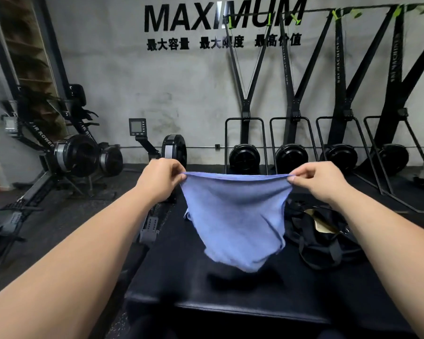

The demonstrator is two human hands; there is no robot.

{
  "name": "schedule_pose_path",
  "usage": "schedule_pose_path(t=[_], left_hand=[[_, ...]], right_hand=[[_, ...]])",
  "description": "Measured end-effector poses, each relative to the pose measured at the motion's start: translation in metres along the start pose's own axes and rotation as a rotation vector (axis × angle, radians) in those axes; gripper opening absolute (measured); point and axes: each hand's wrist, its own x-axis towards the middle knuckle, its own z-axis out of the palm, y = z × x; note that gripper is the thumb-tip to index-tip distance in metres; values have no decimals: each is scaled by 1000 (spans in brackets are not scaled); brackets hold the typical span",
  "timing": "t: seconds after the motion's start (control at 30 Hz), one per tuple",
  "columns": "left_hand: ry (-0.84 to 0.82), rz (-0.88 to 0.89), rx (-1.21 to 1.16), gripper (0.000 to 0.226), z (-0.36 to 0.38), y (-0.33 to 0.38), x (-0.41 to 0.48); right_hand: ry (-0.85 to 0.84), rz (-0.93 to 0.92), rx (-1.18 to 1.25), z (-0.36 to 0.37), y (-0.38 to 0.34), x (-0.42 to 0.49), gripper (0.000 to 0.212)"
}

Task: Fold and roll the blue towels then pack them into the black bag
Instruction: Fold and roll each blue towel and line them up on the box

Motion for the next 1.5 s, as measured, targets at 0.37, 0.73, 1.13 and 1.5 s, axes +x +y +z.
schedule_pose_path(t=[0.37,0.73,1.13,1.5], left_hand=[[-63,-194,-327,7,-5,-3,-9],[-258,-372,-1247,8,-14,5,-10],[-279,-655,-365,12,153,-28,-84],[-157,-780,-691,25,219,-27,-45]], right_hand=[[-164,177,196,-8,-2,-11,8],[-380,332,897,-15,-5,-21,11],[-154,630,197,98,109,-78,7],[-91,724,449,160,127,-39,4]])
